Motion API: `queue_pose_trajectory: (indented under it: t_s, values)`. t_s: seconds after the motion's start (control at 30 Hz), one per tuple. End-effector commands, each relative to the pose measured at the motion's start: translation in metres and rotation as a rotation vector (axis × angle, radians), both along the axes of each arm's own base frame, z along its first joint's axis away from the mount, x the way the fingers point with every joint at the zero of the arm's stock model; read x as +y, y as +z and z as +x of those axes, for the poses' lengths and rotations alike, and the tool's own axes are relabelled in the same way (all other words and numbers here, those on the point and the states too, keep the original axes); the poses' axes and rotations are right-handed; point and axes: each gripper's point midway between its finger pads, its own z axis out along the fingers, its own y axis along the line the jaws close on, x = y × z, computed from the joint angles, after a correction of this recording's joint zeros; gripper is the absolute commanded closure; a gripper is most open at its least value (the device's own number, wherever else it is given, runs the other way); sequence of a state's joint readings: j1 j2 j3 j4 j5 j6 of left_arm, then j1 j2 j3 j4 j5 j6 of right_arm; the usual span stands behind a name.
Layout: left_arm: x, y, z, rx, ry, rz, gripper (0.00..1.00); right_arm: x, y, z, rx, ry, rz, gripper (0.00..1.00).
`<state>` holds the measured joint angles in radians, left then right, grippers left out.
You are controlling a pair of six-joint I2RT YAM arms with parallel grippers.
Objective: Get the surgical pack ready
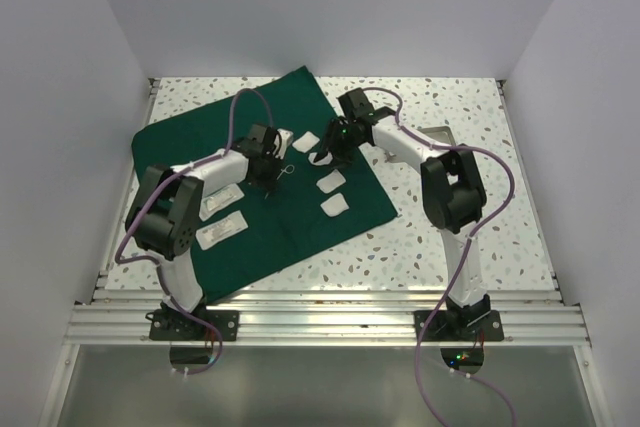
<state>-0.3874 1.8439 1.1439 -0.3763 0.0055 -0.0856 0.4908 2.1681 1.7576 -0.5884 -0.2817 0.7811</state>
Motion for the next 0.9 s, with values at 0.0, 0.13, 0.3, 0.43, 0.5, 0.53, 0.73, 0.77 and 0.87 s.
queue_pose_trajectory:
  t_s: [0.0, 0.13, 0.3, 0.43, 0.5, 0.53, 0.73, 0.77, 0.87]
  values:
    - [-0.002, -0.02, -0.019, 0.07, -0.019, -0.021, 1.0, 0.017, 0.028, 0.009, -0.057, 0.026, 0.089, 0.51]
    - [-0.01, -0.006, -0.023, 0.105, -0.032, -0.111, 1.0, 0.035, 0.03, 0.007, -0.059, 0.059, 0.153, 0.48]
    - [-0.012, 0.01, -0.024, 0.13, -0.023, -0.231, 1.0, 0.056, 0.026, 0.003, -0.029, 0.074, 0.233, 0.46]
    - [-0.01, 0.021, -0.022, 0.121, -0.018, -0.281, 1.0, 0.066, 0.02, 0.0, -0.011, 0.076, 0.257, 0.46]
    - [-0.011, 0.021, -0.023, 0.134, -0.021, -0.31, 1.0, 0.071, 0.015, -0.001, 0.0, 0.078, 0.264, 0.47]
    - [-0.012, 0.02, -0.023, 0.142, -0.019, -0.323, 1.0, 0.073, 0.013, -0.002, 0.008, 0.075, 0.266, 0.47]
    - [-0.013, 0.015, -0.025, 0.157, -0.012, -0.344, 1.0, 0.072, -0.002, -0.003, 0.04, 0.054, 0.24, 0.49]
    - [-0.013, 0.015, -0.025, 0.157, -0.012, -0.342, 1.0, 0.071, -0.003, -0.002, 0.037, 0.053, 0.232, 0.49]
    - [-0.011, 0.018, -0.024, 0.148, -0.009, -0.334, 1.0, 0.071, -0.004, -0.002, 0.041, 0.065, 0.216, 0.5]
